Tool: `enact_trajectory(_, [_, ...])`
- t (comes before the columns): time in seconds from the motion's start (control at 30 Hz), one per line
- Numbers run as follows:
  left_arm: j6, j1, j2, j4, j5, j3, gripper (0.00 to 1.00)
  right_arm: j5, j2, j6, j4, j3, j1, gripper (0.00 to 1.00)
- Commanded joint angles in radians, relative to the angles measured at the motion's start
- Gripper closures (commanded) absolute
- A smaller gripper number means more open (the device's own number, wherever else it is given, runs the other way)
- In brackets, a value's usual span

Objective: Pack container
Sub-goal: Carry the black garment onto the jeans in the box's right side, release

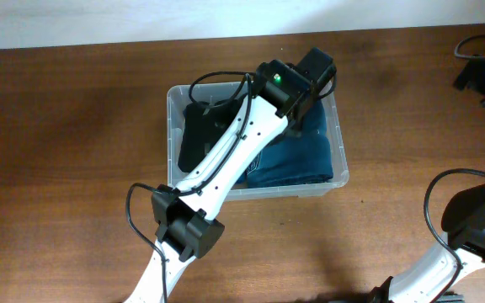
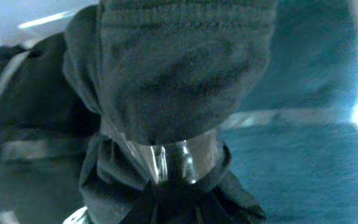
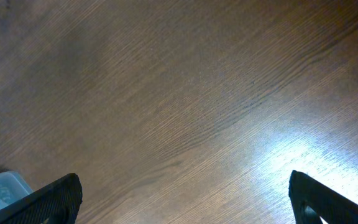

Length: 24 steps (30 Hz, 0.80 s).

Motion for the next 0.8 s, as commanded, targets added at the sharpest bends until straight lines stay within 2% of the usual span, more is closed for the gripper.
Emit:
enact_trajectory(0.0, [-0.065, -0.004, -0.03, 0.046, 0.082, 0.001, 0.9, -0.001, -0.004, 0.005, 0.001, 0.015, 0.002, 0.02])
enact_trajectory(0.07, [-0.068, -0.005, -0.03, 0.062, 0.109, 0.001, 0.65, -0.001, -0.004, 0.005, 0.001, 0.015, 0.002, 0.02])
enact_trajectory(0.13, [-0.067, -0.007, -0.03, 0.054, 0.115, 0.001, 0.35, -0.001, -0.004, 0.005, 0.001, 0.015, 0.002, 0.02])
enact_trajectory(0.17, [-0.067, -0.007, -0.03, 0.039, 0.115, 0.001, 0.01, -0.001, -0.004, 0.005, 0.001, 0.015, 0.002, 0.02])
enact_trajectory(0.47, [-0.063, -0.001, -0.052, -0.018, 0.07, 0.026, 0.01, -0.001, -0.004, 0.005, 0.001, 0.015, 0.002, 0.02])
enact_trajectory(0.77, [0.005, 0.003, -0.193, -0.105, -0.332, 0.084, 0.0, -0.001, -0.004, 0.005, 0.001, 0.015, 0.002, 0.02])
